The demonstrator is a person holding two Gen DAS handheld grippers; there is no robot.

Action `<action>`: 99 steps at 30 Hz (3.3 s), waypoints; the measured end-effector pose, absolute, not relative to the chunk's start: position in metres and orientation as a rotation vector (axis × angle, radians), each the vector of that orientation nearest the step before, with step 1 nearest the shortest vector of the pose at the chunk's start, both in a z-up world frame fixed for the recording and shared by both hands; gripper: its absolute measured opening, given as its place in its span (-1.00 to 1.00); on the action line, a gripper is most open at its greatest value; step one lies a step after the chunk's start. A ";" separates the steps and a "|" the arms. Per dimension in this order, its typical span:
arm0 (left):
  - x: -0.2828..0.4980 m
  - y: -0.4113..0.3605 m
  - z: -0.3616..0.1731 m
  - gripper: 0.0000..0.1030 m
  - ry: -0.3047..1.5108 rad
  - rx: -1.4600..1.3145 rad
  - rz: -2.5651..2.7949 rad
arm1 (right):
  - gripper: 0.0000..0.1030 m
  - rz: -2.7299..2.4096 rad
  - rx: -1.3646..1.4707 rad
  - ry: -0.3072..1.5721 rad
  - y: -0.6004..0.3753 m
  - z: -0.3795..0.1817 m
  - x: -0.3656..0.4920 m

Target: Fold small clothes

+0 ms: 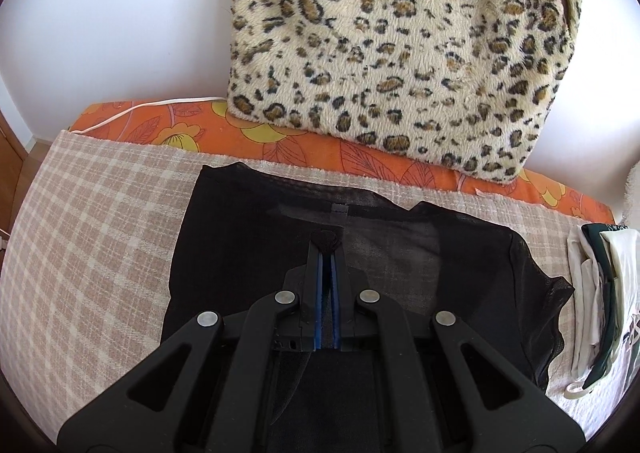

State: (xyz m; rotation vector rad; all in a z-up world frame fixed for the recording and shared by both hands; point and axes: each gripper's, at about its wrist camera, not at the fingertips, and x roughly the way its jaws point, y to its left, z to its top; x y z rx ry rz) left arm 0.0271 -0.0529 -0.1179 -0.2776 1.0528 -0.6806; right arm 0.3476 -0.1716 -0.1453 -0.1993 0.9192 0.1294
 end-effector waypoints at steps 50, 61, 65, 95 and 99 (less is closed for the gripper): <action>-0.001 -0.010 -0.133 -0.09 1.080 -0.373 -0.584 | 0.08 0.495 -0.012 1.020 -0.289 -0.133 0.059; -0.008 -0.030 -0.135 -0.23 1.068 -0.257 -0.616 | 0.08 0.619 0.120 1.218 -0.292 -0.201 -0.022; -0.010 -0.036 -0.136 -0.45 1.062 -0.218 -0.625 | 0.08 0.643 0.184 1.255 -0.292 -0.215 -0.028; -0.003 -0.038 -0.140 -0.30 1.099 -0.321 -0.591 | -0.85 0.663 0.265 1.291 -0.291 -0.230 -0.031; -0.002 -0.050 -0.143 -0.88 1.097 -0.309 -0.630 | -0.85 0.669 0.260 1.287 -0.298 -0.230 -0.031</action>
